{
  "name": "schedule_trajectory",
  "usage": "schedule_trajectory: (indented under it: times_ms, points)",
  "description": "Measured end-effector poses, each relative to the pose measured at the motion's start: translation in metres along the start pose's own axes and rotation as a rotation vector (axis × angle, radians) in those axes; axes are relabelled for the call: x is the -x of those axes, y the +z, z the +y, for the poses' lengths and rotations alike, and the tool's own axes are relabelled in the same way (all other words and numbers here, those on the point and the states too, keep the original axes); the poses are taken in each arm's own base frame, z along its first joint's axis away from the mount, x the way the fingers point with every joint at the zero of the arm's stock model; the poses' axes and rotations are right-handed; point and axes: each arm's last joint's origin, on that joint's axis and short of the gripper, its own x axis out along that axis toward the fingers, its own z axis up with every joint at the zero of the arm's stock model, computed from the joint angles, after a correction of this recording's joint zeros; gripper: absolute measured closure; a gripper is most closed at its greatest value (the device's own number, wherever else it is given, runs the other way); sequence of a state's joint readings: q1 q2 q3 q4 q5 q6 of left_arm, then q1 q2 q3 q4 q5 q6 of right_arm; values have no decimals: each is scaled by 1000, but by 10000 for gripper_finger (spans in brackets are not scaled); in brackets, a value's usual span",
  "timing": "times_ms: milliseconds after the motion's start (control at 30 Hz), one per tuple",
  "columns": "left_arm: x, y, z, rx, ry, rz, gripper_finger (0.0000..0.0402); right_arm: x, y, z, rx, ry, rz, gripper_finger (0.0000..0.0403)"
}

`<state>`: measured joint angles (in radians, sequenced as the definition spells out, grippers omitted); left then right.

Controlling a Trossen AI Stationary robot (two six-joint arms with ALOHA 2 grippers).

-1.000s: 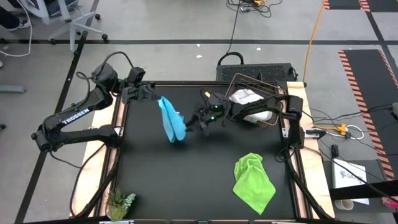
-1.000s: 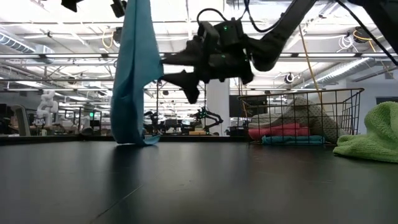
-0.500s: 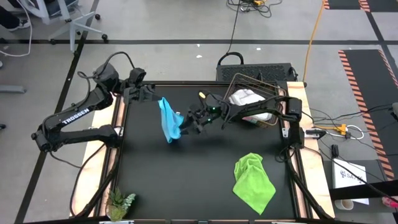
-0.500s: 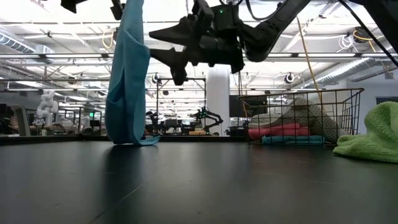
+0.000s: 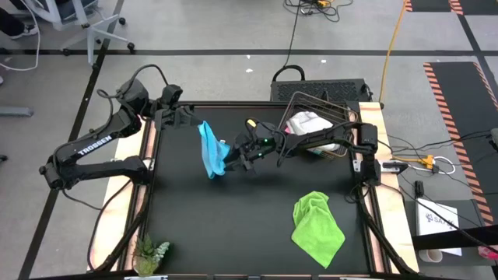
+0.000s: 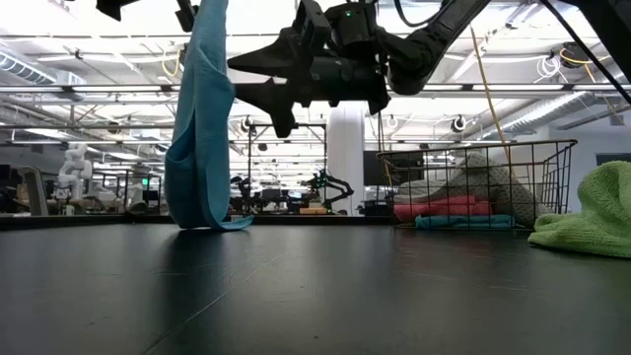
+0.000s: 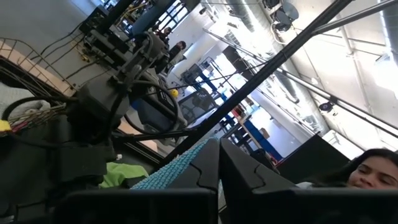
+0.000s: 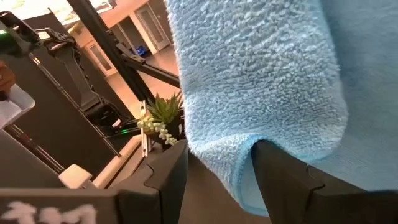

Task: Fold microfiber towels
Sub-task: Fold the blue towel

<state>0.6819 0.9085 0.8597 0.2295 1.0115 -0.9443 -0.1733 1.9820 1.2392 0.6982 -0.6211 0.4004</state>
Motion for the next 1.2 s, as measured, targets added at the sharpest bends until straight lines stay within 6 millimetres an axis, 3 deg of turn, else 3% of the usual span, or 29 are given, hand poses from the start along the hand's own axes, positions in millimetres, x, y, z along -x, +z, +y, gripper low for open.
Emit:
schedule_trajectory:
  times_ms: [567, 700, 867, 1067, 1200]
  points:
    - [0, 0, 0, -26, 6, -8, 390, -7, -8, 7, -2, -58, 21, 234]
    - [0, 0, 0, -31, 7, -9, 395, -8, -8, 7, -1, -82, 10, 274]
    - [0, 0, 0, -33, 11, -14, 392, -8, -8, 7, 36, -81, 12, 385]
    - [0, 0, 0, -55, 11, -14, 398, -5, -4, 12, 42, -98, 20, 400]
    - [0, 1, 1, -83, 40, -49, 395, 22, 29, 23, 112, -136, 27, 401]
